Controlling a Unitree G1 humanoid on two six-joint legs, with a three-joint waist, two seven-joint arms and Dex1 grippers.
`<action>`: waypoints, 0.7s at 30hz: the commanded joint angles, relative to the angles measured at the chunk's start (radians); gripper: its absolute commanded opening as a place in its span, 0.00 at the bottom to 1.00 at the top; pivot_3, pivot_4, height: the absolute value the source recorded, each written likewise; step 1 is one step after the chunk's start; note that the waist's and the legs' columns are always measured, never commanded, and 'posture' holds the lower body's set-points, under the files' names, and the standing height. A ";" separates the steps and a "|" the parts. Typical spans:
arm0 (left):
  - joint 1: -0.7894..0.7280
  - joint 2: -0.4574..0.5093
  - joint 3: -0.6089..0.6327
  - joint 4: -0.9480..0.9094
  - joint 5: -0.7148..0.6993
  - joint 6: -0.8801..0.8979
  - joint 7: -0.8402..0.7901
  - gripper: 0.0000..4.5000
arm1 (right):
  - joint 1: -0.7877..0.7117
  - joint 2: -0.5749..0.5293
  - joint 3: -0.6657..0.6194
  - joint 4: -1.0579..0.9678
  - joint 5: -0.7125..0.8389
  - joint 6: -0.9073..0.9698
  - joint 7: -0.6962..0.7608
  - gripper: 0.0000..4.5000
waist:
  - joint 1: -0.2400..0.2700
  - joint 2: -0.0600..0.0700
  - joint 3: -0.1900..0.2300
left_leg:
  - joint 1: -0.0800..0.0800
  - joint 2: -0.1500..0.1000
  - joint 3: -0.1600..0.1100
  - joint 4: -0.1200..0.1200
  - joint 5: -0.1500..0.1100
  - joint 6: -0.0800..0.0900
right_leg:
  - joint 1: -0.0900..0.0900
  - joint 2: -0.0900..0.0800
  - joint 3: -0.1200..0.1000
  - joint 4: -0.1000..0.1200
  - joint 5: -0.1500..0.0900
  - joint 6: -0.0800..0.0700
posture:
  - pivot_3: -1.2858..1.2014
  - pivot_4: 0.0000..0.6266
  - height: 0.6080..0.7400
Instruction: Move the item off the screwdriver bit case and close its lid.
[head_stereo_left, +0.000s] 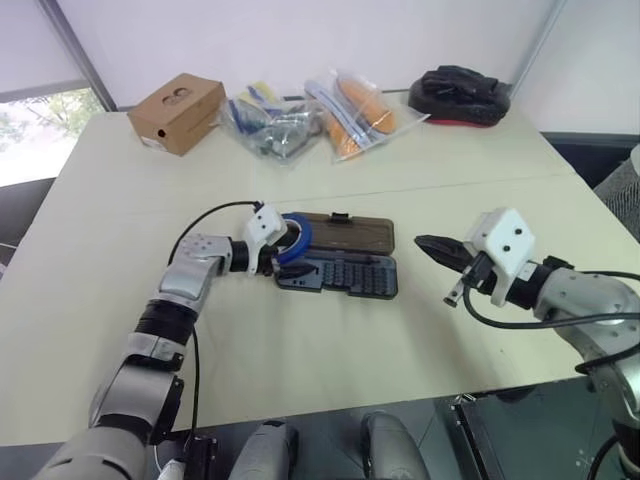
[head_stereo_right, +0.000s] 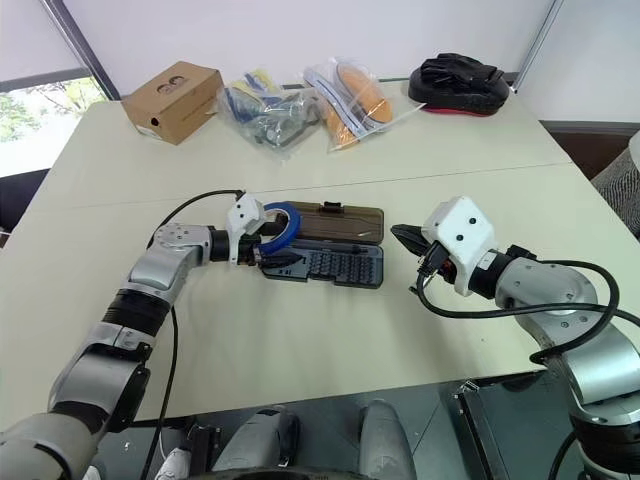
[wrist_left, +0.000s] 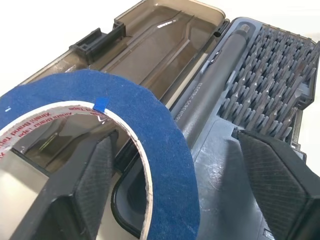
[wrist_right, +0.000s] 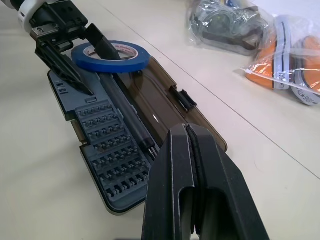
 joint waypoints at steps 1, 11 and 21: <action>-0.017 -0.010 0.036 0.010 -0.021 0.008 0.026 0.90 | -0.004 0.001 -0.028 -0.040 0.005 -0.005 -0.003 0.00 | 0.000 0.000 0.000 | 0.000 0.000 0.000 0.000 0.000 0.000 | 0.000 0.000 0.000 0.000 0.000 0.000 | 0.52 0.24 1.00; -0.020 -0.052 0.074 0.017 -0.054 0.062 0.097 0.90 | -0.005 -0.004 -0.021 -0.043 0.005 0.000 0.003 0.00 | -0.001 0.000 0.000 | 0.000 0.000 0.000 0.000 0.000 0.000 | 0.000 0.000 0.000 0.000 0.000 0.000 | 0.52 0.24 1.00; -0.006 -0.076 0.082 -0.006 -0.063 0.080 0.138 0.90 | -0.003 -0.006 -0.020 -0.045 0.003 0.003 0.005 0.00 | 0.001 0.000 0.000 | 0.000 0.000 0.000 0.000 0.000 0.000 | 0.000 0.000 0.000 0.000 0.000 0.000 | 0.52 0.24 1.00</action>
